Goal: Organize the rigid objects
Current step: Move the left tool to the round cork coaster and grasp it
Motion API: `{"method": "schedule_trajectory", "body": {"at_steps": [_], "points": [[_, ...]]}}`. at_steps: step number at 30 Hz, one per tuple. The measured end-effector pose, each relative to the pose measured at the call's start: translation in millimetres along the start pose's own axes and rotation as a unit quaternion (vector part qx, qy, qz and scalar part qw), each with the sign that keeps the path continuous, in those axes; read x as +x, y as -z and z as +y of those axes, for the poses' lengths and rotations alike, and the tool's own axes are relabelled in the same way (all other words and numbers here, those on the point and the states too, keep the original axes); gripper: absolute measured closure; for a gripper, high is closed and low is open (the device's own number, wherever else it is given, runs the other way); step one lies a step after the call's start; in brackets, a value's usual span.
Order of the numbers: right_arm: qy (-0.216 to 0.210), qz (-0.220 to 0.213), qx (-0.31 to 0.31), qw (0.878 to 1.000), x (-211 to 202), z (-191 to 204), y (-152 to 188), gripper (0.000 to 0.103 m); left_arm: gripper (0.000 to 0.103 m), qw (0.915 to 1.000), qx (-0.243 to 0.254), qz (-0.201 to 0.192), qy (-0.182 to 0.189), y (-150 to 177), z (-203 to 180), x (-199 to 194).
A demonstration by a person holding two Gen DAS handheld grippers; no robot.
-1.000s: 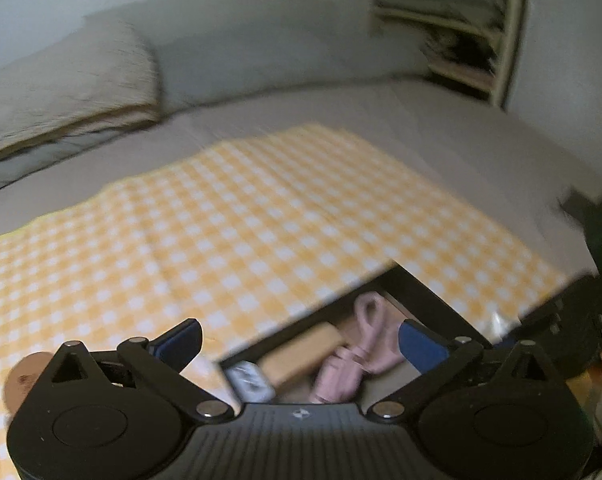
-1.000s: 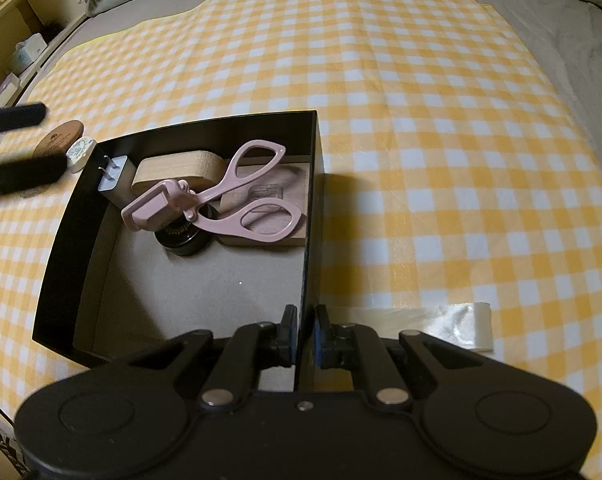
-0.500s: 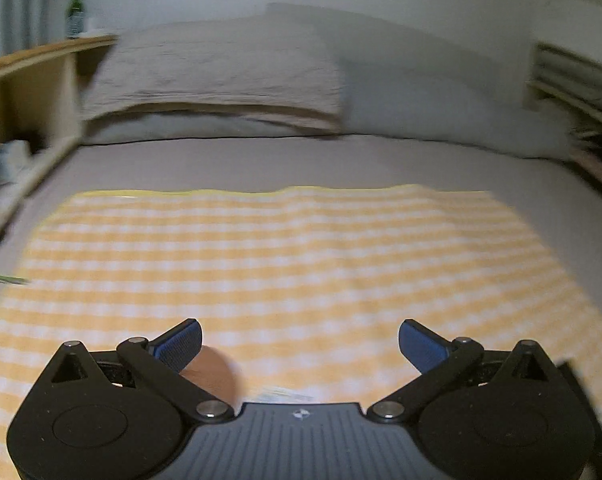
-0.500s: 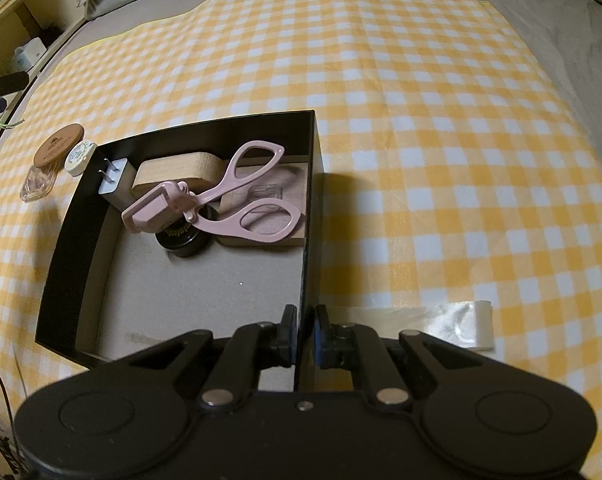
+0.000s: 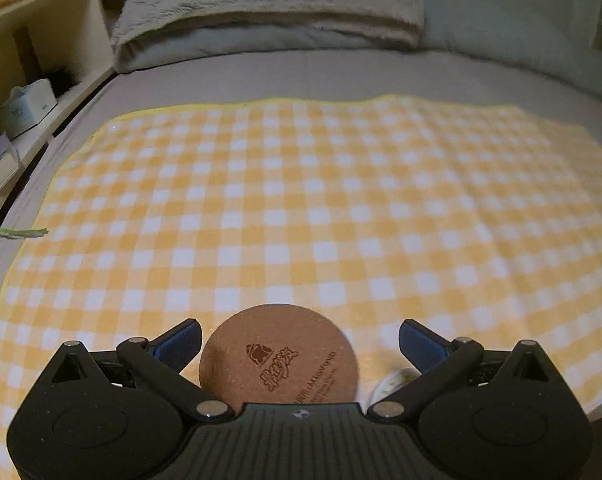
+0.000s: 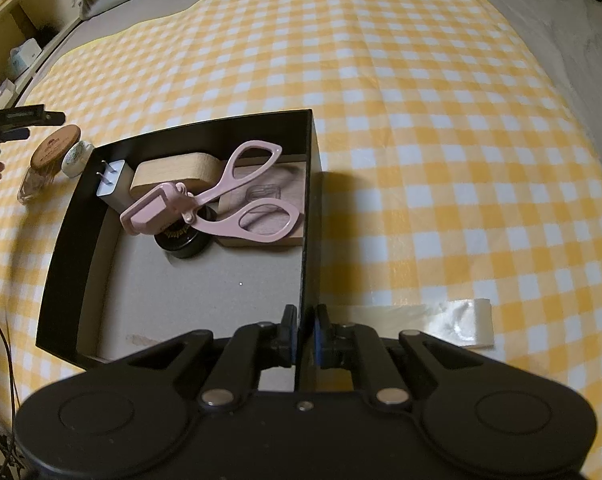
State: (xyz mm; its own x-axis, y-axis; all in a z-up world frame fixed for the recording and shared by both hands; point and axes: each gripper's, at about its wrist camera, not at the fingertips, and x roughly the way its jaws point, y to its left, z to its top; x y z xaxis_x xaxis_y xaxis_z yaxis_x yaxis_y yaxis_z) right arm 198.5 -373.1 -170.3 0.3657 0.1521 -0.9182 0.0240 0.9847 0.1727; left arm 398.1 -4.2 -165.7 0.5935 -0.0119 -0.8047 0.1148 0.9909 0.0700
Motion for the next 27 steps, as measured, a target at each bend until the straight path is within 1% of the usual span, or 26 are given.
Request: {"method": "schedule_trajectory", "body": {"at_steps": [3,7,10,12,16,18,20,24,27], "points": [[0.002,-0.008,0.0,1.0,-5,2,-3,0.096,0.0,0.9998,0.01,0.016,-0.009,-1,-2,15],[-0.003,-0.036,0.021,0.999,-18,-3,-9,0.097,0.0,0.9989,0.018,0.04,-0.016,2,-6,29],[-0.003,-0.038,0.026,0.999,-17,-3,-13,0.097,0.0,0.998,0.024,0.054,-0.024,4,-8,35],[0.002,-0.034,0.023,0.999,-13,-2,-15,0.097,0.0,0.9976,0.025,0.056,-0.031,5,-9,37],[0.013,-0.035,0.018,0.999,-9,3,-19,0.098,0.0,0.9973,0.022,0.063,-0.03,7,-5,38],[0.014,-0.034,0.018,0.999,-9,3,-20,0.098,0.004,0.9969,0.019,0.069,-0.033,8,-3,37],[0.013,-0.034,0.02,0.999,-8,2,-21,0.098,0.004,0.9965,0.013,0.073,-0.037,10,1,37],[0.011,-0.034,0.025,0.999,-8,1,-21,0.098,0.004,0.9972,0.004,0.07,-0.027,16,13,29],[0.014,-0.033,0.025,0.999,-7,2,-21,0.098,0.004,0.9974,0.005,0.067,-0.028,17,18,24]]}}
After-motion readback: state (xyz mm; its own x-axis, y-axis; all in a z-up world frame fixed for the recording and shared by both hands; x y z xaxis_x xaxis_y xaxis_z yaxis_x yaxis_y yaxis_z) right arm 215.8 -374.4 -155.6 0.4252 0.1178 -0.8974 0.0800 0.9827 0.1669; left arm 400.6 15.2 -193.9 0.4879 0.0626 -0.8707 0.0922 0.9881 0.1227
